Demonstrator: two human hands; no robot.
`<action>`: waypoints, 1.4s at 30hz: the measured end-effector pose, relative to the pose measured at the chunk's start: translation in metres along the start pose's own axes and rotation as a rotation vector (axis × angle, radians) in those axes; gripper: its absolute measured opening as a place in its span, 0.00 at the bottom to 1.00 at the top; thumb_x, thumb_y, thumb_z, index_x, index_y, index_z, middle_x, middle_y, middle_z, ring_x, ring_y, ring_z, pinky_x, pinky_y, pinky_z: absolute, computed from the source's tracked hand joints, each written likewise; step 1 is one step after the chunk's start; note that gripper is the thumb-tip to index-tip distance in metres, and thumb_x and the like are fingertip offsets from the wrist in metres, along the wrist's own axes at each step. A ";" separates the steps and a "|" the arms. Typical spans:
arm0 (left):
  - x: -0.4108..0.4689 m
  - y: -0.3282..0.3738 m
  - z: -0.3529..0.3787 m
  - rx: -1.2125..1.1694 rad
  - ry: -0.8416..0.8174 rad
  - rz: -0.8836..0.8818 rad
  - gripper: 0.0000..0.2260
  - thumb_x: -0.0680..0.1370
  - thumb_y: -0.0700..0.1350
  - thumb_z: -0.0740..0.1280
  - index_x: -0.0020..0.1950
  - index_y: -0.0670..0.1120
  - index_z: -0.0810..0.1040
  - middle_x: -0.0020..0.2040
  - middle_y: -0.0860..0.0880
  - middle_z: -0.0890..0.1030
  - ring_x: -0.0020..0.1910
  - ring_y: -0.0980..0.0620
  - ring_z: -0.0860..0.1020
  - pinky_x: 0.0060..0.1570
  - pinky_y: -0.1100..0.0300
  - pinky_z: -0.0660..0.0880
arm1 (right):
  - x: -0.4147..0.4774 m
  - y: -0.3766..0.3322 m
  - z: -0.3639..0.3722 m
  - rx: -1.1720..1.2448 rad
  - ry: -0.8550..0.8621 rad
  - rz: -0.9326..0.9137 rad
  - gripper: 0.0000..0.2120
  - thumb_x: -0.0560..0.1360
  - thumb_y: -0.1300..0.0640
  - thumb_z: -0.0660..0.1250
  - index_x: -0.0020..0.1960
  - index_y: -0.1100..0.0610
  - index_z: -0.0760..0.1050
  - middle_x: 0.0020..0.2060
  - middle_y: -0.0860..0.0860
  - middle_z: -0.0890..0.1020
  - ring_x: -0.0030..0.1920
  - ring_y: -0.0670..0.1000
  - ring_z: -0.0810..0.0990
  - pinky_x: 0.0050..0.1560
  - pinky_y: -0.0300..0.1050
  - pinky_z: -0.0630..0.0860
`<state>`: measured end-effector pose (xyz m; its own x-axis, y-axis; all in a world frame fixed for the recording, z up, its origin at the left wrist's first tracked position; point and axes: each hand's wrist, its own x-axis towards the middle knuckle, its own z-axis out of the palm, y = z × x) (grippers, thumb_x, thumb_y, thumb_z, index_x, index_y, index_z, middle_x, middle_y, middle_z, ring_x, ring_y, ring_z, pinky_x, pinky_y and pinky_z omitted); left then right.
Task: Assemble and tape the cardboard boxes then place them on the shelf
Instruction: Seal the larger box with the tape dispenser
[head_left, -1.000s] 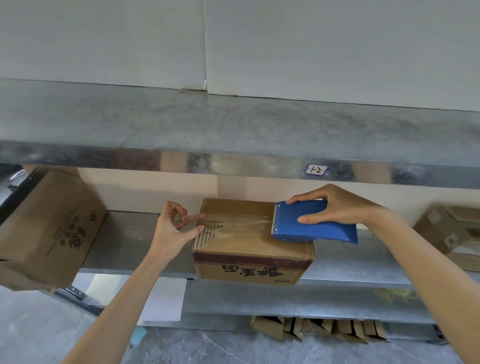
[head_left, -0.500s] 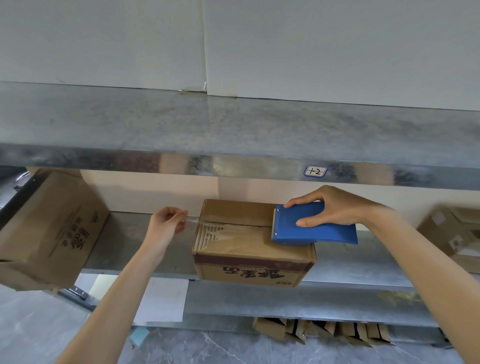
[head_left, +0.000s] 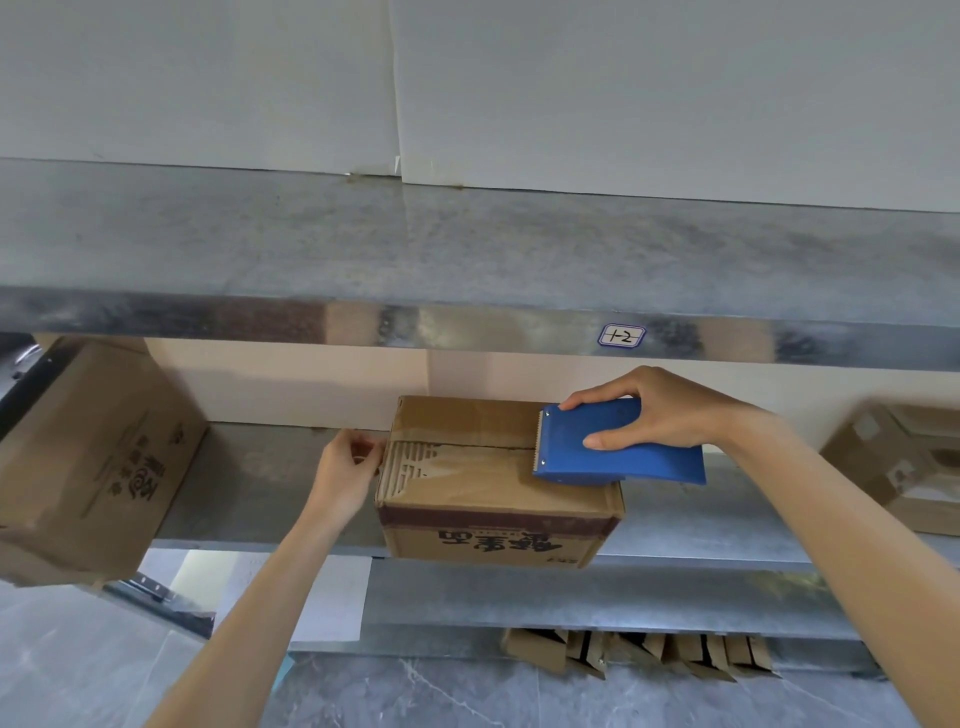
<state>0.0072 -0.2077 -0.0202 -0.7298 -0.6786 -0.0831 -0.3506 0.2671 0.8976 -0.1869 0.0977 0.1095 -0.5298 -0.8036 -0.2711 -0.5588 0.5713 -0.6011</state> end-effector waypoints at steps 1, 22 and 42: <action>0.000 -0.002 0.002 0.004 0.008 0.007 0.04 0.82 0.41 0.64 0.49 0.42 0.76 0.42 0.47 0.80 0.42 0.48 0.79 0.41 0.58 0.73 | 0.000 0.000 0.000 -0.003 0.004 0.000 0.19 0.69 0.37 0.74 0.57 0.25 0.74 0.55 0.22 0.74 0.55 0.30 0.74 0.55 0.35 0.73; -0.015 0.034 0.013 0.169 -0.095 0.401 0.19 0.81 0.52 0.65 0.72 0.53 0.73 0.72 0.59 0.69 0.75 0.61 0.61 0.70 0.64 0.59 | -0.005 -0.003 0.002 -0.004 0.028 0.024 0.19 0.68 0.38 0.75 0.56 0.25 0.75 0.57 0.27 0.77 0.57 0.34 0.76 0.61 0.41 0.75; -0.025 0.038 0.029 0.640 -0.133 0.467 0.46 0.69 0.78 0.54 0.80 0.52 0.57 0.80 0.57 0.55 0.80 0.58 0.45 0.71 0.54 0.66 | -0.006 -0.004 0.002 0.003 0.013 0.013 0.26 0.61 0.28 0.71 0.58 0.24 0.73 0.58 0.22 0.73 0.60 0.33 0.73 0.60 0.37 0.72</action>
<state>-0.0049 -0.1612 0.0038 -0.9339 -0.3232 0.1530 -0.2307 0.8714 0.4329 -0.1797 0.1001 0.1123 -0.5453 -0.7940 -0.2688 -0.5498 0.5808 -0.6003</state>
